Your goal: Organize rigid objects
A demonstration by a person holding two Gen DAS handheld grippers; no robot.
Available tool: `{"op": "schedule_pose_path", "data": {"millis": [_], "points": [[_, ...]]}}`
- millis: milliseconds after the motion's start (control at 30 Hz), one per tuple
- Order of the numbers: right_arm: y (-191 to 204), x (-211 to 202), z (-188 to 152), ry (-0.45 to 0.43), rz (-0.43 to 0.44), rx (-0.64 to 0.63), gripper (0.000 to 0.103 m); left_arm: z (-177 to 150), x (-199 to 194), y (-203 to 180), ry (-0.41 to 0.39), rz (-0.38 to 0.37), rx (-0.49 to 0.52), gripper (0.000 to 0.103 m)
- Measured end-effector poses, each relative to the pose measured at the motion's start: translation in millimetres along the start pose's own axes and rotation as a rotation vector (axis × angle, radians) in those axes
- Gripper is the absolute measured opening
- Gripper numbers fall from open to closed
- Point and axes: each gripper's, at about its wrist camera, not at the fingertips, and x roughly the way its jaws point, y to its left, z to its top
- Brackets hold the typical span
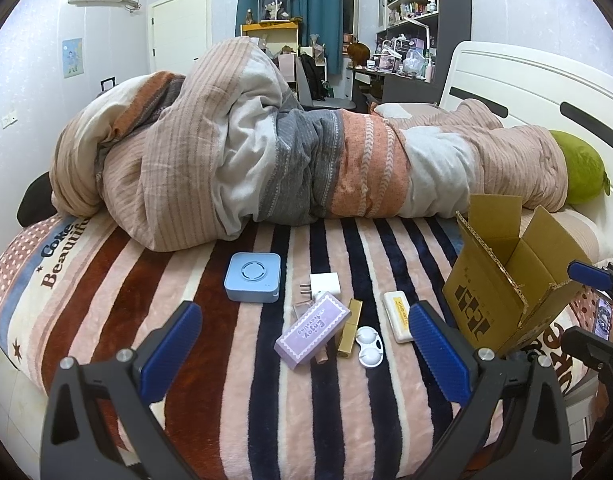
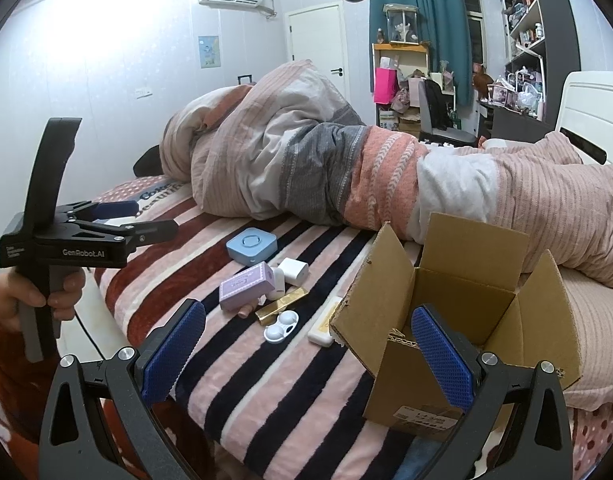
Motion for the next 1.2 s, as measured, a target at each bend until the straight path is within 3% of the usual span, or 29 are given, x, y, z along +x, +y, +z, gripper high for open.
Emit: {"op": "schedule_pose_path", "data": {"millis": [367,500,700,833,933,1000,1067,1100,1200], "points": [[-10,-3,5,0.003,0.028,0.035,0.103,1,4,-7,0.011,-0.008,0.008,0.103],[-41,-14,18,0.013,-0.092,0.04,0.103,1,9,-9,0.019,-0.003,0.02,0.103],[-126,-4,31,0.181,-0.266,0.125,0.102,-1,19,-9,0.042,-0.021,0.024,0.103],[-188,20,21,0.327,-0.321,0.249,0.079,-2,25,-6,0.038,-0.037,0.013,0.103],[-212,41,13,0.415,-0.307,0.292,0.059,-6,27,-4,0.0,-0.045,0.013,0.103],[-219,54,8,0.465,-0.264,0.313,0.029,-7,31,-2,0.002,-0.081,0.016,0.103],[-219,64,4,0.5,-0.213,0.325,0.015,-9,34,1,-0.012,-0.109,0.015,0.103],[-216,67,3,0.511,-0.202,0.317,0.009,-10,38,3,-0.015,-0.111,0.021,0.103],[-212,66,5,0.497,-0.2,0.303,0.008,-16,58,10,0.011,-0.127,0.043,0.103]]}}
